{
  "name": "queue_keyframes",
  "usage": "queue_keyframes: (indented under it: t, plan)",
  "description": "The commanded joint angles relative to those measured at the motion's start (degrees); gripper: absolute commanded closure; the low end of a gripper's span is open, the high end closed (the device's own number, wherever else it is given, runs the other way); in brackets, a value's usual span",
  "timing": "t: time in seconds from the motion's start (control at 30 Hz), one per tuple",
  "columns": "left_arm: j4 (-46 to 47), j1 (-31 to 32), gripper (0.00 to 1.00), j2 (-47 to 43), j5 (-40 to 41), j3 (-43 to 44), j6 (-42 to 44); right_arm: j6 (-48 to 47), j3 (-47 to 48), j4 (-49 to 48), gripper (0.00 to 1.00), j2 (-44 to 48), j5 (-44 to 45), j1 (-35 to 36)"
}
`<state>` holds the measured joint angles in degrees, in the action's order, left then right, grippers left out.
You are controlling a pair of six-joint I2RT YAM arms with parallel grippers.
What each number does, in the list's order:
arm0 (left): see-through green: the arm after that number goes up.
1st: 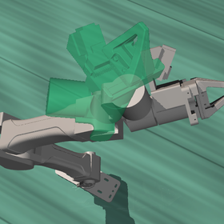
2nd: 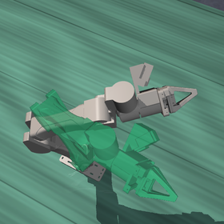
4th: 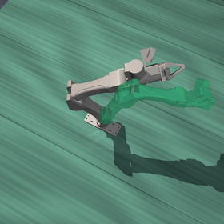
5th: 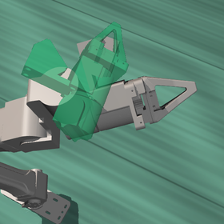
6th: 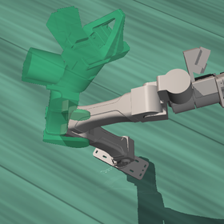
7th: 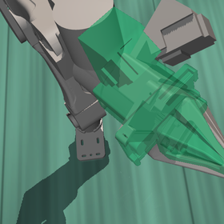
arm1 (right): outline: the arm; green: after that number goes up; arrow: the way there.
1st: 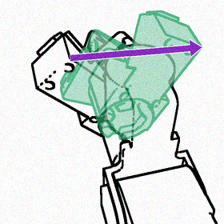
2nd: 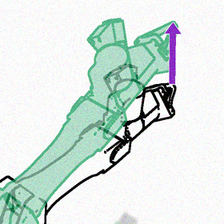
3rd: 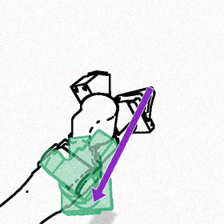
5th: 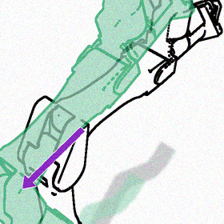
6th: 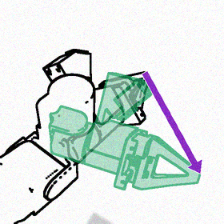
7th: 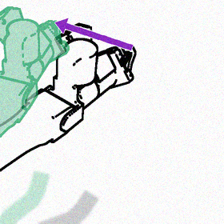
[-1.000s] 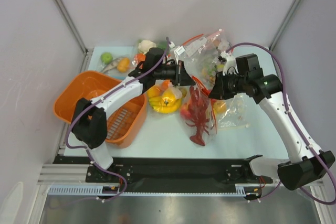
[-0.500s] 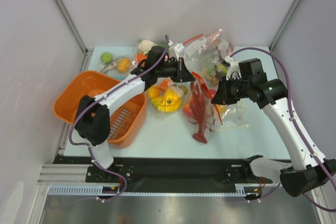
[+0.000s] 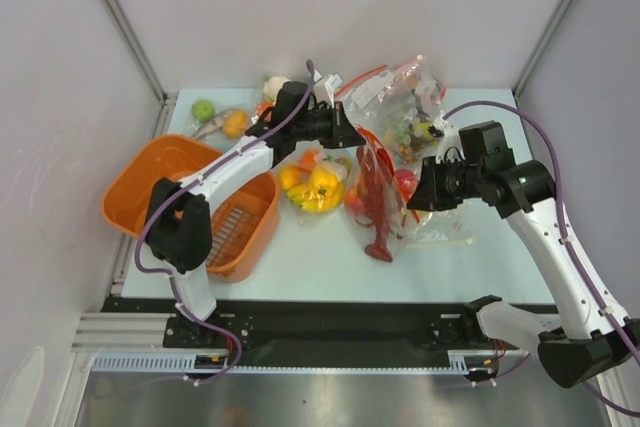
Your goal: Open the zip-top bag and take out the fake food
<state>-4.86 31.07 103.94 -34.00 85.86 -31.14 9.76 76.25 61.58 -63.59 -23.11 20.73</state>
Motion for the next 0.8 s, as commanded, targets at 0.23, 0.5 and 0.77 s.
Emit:
queue_keyframes:
  t: [0.23, 0.5, 0.77]
  plan:
    - [2.40, -2.68, 1.00, 2.14, 4.03, 3.96, -1.65, 2.98, 1.09, 6.79, 1.00, 3.56, 0.08, 2.12]
    - [2.93, -3.12, 1.00, 3.20, 3.94, 4.93, -1.39, 3.69, 1.62, 9.26, 1.00, 3.92, 0.44, 4.05]
    - [13.91, -2.33, 1.00, 1.18, -10.09, 1.15, 2.73, 4.13, 8.55, 5.75, 0.86, 0.76, 1.05, 4.14]
